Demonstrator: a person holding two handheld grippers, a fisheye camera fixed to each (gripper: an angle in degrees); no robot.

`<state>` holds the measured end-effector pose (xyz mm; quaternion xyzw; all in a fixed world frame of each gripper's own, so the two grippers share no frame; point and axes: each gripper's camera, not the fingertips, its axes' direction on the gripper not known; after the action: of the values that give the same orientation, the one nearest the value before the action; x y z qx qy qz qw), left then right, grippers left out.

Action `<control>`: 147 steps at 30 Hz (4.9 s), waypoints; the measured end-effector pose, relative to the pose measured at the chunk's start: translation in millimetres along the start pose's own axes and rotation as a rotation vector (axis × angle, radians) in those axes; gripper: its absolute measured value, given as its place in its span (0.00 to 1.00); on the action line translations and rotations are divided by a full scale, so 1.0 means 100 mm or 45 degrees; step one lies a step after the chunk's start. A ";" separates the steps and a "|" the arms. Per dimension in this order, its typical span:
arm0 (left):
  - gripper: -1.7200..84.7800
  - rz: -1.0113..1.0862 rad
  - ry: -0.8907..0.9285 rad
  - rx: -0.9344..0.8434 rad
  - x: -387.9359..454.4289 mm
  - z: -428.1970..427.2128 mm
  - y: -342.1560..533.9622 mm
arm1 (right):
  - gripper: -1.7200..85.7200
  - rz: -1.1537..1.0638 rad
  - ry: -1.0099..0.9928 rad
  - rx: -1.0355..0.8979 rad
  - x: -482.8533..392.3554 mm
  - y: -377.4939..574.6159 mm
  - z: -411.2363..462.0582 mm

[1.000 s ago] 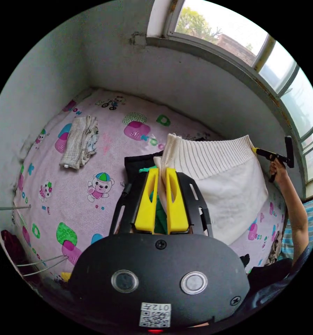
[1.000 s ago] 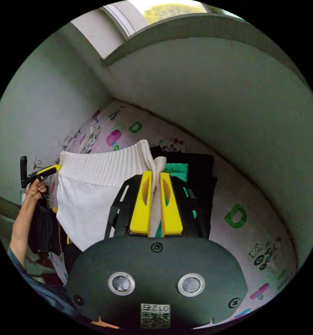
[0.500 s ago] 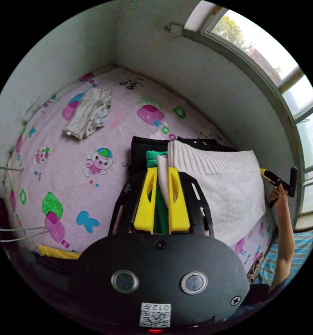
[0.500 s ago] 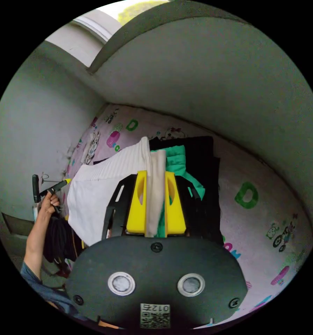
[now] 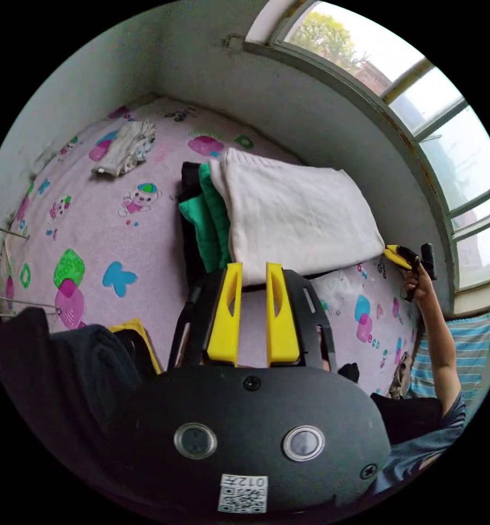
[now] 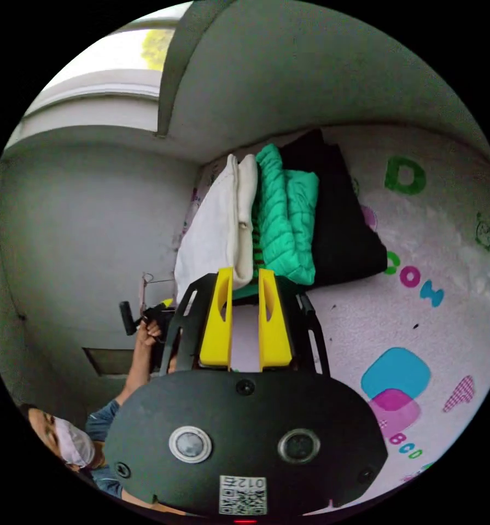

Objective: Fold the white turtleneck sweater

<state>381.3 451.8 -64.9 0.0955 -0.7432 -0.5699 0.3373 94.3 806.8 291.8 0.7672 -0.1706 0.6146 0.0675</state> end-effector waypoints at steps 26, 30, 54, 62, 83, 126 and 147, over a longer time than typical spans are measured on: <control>0.10 -0.371 0.356 -0.091 -0.80 0.41 -0.10 | 0.07 0.135 -0.153 -0.082 0.50 -0.29 -0.29; 0.06 -0.331 0.342 0.071 -0.76 0.11 -0.16 | 0.03 0.067 -0.195 -0.004 0.39 -0.35 -0.46; 0.03 -0.042 -0.131 0.338 0.19 -0.36 0.27 | 0.12 0.157 -0.216 0.086 0.62 -0.14 -0.64; 0.03 -0.022 -0.160 0.091 0.64 0.04 -0.20 | 0.06 0.112 -0.245 0.119 0.44 -0.24 -0.37; 0.03 -0.043 -0.173 0.114 0.97 -0.13 -0.55 | 0.10 -0.009 -0.046 0.261 0.26 -0.19 -0.33; 0.03 0.438 -0.204 0.245 2.95 0.41 1.19 | 0.02 0.103 0.081 0.144 0.66 1.93 -0.34; 0.03 1.197 0.686 -0.084 6.06 1.97 2.75 | 0.01 0.119 0.948 0.318 0.20 6.04 -0.52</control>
<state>-129.0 378.2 399.8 -0.1152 -0.5748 -0.3361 0.7372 -157.8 256.0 259.5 0.4856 -0.0931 0.8692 0.0029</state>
